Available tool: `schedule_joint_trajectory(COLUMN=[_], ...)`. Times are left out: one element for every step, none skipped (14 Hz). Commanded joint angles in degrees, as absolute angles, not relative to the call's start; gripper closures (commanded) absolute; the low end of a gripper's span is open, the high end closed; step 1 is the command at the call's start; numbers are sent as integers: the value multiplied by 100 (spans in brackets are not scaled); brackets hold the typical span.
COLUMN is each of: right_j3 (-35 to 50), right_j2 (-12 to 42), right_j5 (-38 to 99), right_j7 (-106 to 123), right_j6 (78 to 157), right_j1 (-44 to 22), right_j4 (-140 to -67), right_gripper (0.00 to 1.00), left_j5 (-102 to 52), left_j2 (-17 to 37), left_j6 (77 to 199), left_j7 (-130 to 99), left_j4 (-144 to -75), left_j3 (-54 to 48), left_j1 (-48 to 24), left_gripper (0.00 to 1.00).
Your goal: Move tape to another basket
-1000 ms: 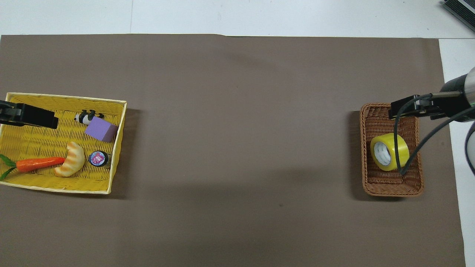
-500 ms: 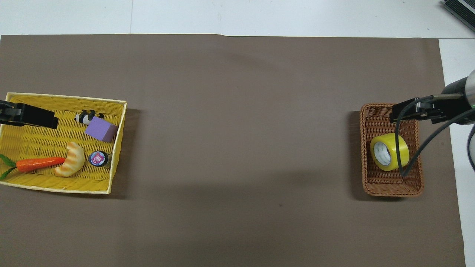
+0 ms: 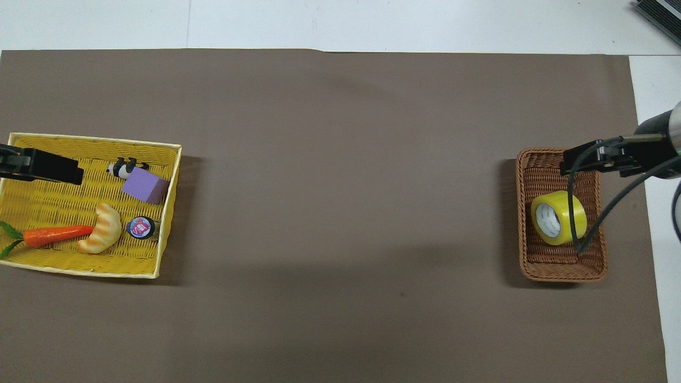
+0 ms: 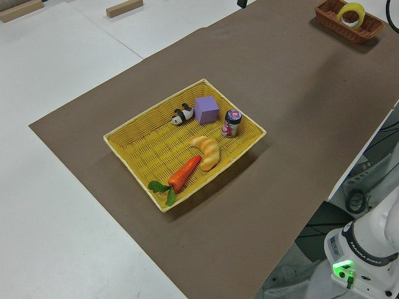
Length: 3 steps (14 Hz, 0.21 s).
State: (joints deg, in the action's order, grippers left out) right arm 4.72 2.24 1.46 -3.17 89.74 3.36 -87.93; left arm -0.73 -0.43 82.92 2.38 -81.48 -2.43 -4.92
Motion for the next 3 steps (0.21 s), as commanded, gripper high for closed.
schedule_joint_trajectory(right_j3=[492, 492, 492], right_j2=[193, 185, 185], right_j5=[158, 158, 158], right_j7=[-404, -404, -404], right_j6=[8859, 8859, 8859], right_j1=[395, 404, 404], right_j4=[-8754, -8763, -8763], right_gripper=[0, 0, 0], left_j5=[26, 26, 26], left_j2=[-141, -141, -141], left_j6=[8271, 8271, 8271], left_j7=[272, 272, 272], left_j4=[-8271, -8271, -8271], left_j3=[-290, -290, -290], left_j1=[-431, -431, -431], left_gripper=[0, 0, 0])
